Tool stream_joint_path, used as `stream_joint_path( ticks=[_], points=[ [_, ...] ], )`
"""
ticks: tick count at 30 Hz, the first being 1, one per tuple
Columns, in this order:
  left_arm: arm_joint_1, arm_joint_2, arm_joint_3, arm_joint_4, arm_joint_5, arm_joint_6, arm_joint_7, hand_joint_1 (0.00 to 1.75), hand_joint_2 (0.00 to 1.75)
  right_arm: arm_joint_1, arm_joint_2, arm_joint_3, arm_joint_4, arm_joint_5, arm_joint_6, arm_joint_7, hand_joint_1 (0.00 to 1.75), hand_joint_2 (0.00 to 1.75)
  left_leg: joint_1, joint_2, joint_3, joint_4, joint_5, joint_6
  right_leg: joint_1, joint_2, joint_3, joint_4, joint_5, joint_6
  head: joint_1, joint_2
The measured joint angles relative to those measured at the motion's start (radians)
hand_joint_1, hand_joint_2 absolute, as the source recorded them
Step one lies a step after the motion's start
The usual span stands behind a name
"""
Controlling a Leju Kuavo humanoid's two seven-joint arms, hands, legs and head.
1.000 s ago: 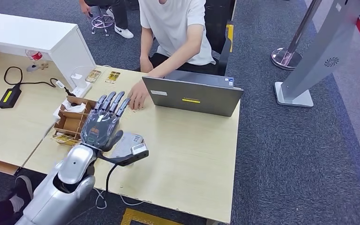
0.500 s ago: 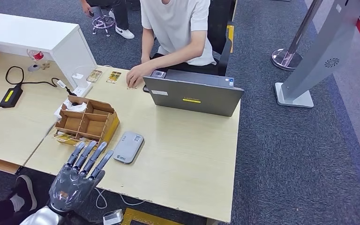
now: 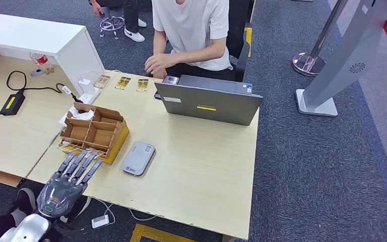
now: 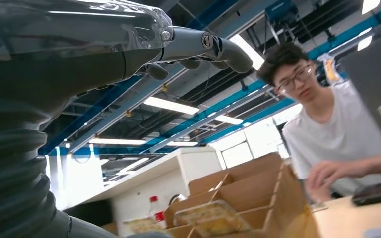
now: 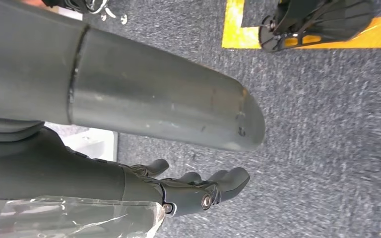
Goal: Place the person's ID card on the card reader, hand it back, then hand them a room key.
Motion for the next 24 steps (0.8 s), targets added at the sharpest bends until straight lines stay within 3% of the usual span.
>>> stream_joint_path(
  ticks=[14, 24],
  points=[
    [-0.204, -0.064, 0.047, 0.287, -0.003, 0.0, 0.055, 0.0, 1.75, -0.003, 0.0, 0.016, 0.0, 0.013, 0.002, -0.002, 0.0, 0.0, 0.0, -0.001, 0.0, 0.0, 0.001, 0.0, 0.0, -0.001, 0.001, 0.0, 0.0, 0.0, 0.0, 0.0],
    [-0.249, -0.102, 0.066, 0.361, 0.0, 0.001, 0.056, 0.0, 1.75, -0.004, 0.0, 0.016, 0.0, 0.015, 0.001, 0.0, 0.0, 0.0, 0.0, -0.001, -0.001, 0.0, 0.001, 0.0, 0.0, -0.001, 0.001, 0.0, 0.0, 0.0, 0.0, 0.0]
  ],
)
